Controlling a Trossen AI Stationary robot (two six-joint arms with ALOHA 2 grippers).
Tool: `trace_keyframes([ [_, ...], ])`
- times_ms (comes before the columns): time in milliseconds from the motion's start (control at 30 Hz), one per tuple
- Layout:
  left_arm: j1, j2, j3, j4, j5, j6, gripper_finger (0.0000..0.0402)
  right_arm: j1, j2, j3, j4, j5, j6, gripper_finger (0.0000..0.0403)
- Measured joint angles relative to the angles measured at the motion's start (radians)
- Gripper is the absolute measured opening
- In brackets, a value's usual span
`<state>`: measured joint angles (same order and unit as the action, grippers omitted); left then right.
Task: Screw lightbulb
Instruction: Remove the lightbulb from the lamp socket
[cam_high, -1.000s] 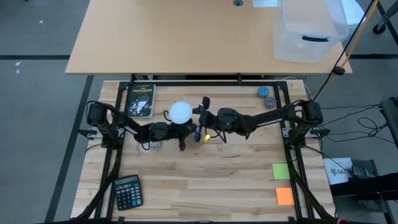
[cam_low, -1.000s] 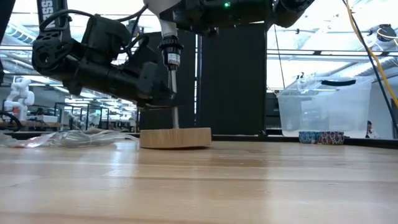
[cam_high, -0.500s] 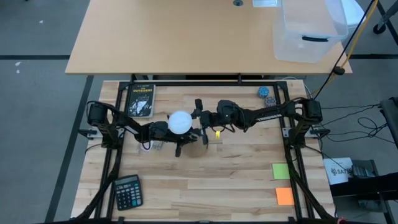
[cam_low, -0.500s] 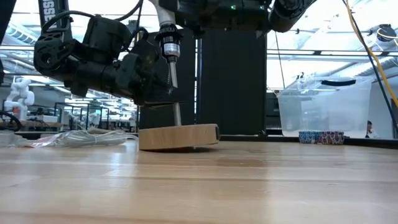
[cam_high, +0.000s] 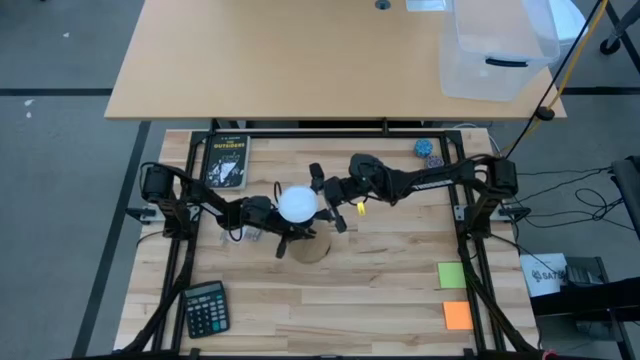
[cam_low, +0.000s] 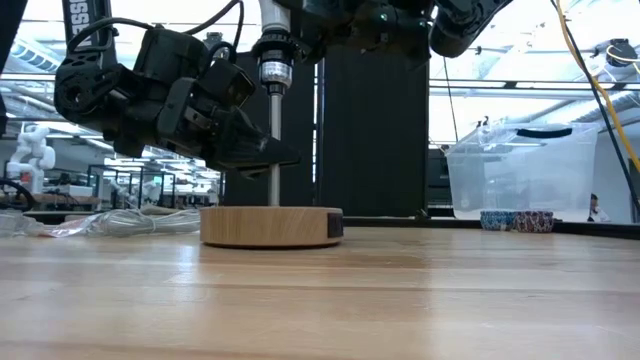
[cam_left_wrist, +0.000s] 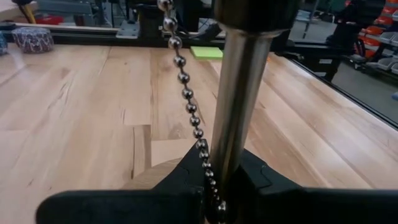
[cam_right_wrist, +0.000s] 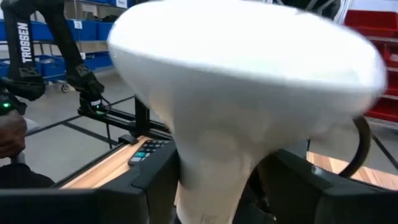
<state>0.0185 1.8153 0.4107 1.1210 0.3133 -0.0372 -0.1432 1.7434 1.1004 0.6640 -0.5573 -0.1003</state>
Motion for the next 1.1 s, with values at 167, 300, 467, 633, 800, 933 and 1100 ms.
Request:
trace_keyframes([
  [167,0.000,0.000,0.000,-0.001,-0.013,-0.001,0.0033,0.000,-0.053,0.000,-0.086,0.009,-0.019,0.0242],
  [300,-0.001,-0.001,0.000,0.000,-0.028,-0.005,0.0033,-0.002,-0.106,0.000,-0.176,0.009,-0.055,0.0267],
  [467,-0.002,-0.001,0.000,-0.001,-0.050,-0.008,0.0033,-0.009,-0.192,0.000,-0.330,0.025,-0.110,0.0273],
  [633,-0.002,-0.001,0.000,0.000,-0.078,-0.011,0.0033,-0.008,-0.272,0.000,-0.496,0.106,-0.156,0.0268],
  [800,-0.003,-0.002,0.000,0.001,-0.131,-0.024,0.0033,0.007,-0.318,0.000,-0.633,0.203,-0.145,0.0268],
  [933,-0.003,-0.002,0.000,0.002,-0.203,-0.039,0.0033,0.047,-0.305,-0.003,-0.707,0.312,-0.109,0.0267],
  [1100,-0.003,-0.002,0.000,0.000,-0.316,-0.046,0.0033,0.104,-0.263,-0.020,-0.661,0.434,-0.059,0.0267],
])
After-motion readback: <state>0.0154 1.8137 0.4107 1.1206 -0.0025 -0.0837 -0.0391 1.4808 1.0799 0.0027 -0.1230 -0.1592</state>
